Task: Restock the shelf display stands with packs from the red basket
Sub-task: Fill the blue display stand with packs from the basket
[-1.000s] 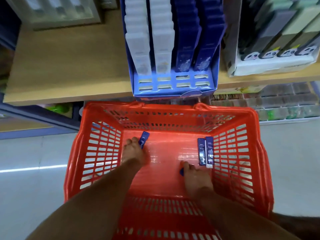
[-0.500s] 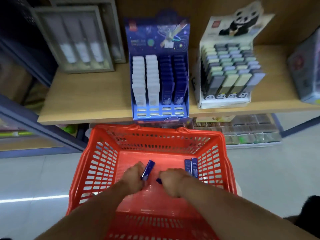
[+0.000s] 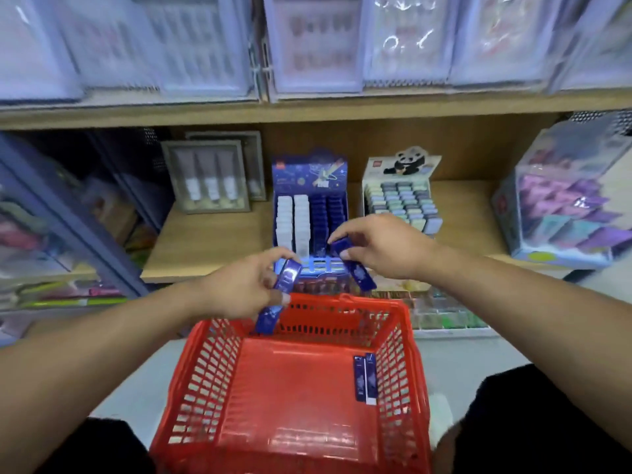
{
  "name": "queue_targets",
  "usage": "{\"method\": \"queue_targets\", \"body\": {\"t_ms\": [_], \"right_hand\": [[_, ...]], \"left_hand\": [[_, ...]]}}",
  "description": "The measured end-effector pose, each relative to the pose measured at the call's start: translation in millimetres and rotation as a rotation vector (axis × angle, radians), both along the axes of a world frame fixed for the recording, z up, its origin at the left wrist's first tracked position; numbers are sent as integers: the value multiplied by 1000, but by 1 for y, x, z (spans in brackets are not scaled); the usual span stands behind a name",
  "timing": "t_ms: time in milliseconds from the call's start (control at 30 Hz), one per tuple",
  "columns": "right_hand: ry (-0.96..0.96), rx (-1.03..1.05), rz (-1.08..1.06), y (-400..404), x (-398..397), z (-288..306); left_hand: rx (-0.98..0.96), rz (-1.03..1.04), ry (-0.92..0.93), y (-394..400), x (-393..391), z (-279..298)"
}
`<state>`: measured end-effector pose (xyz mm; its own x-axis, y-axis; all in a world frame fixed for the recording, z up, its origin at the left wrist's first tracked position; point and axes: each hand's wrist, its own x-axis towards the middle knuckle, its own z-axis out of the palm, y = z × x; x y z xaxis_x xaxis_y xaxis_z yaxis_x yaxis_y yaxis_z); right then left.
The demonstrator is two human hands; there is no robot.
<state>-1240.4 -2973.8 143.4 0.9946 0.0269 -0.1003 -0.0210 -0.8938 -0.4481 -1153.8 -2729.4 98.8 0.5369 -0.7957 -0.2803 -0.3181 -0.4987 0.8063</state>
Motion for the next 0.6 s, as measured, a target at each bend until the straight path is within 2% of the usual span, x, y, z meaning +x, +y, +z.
{"method": "queue_targets", "body": {"t_ms": [67, 133, 267, 600], "right_hand": [[-131, 87, -119, -1, 2, -12], [-181, 137, -190, 2, 9, -25], [-253, 131, -172, 13, 23, -40], [-320, 126, -145, 15, 35, -58]], "left_hand": [[-91, 85, -1, -2, -2, 6], [-109, 168, -81, -3, 0, -2], [5, 169, -316, -13, 8, -16], [-20, 214, -390, -27, 25, -22]]}}
